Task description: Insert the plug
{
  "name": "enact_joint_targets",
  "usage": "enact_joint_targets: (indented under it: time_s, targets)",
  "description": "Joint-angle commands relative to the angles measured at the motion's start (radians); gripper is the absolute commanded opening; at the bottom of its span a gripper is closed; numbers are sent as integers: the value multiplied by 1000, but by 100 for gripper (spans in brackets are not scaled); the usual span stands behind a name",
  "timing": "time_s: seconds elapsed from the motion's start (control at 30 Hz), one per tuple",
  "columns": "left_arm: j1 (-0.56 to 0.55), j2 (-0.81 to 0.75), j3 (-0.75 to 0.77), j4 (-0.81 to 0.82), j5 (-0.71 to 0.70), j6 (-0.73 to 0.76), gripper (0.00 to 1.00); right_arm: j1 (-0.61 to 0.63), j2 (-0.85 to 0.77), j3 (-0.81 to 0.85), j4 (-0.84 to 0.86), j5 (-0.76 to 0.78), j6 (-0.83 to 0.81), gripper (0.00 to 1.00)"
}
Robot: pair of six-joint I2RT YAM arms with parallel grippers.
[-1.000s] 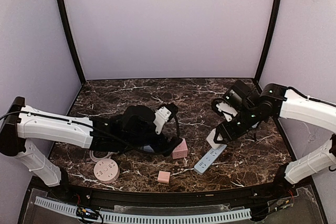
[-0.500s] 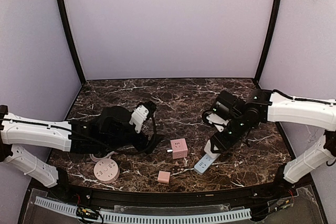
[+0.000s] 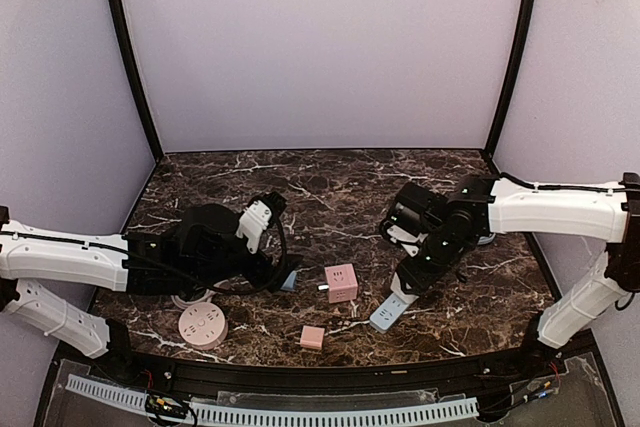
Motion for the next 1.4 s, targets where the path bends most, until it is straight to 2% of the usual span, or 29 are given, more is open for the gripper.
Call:
enact_joint_targets:
  time_s: [0.0,0.4,1.37]
  targets:
    - [4,-15,-16,14,-6,5,99,5,4,14,-29,60,20,0]
    - [4,-17,-19,19,-1,3,100,5,-4,40,-41,102,42,0]
    - [3,-16,-23,21,6,3,100,4,29,-1,14,60,13,0]
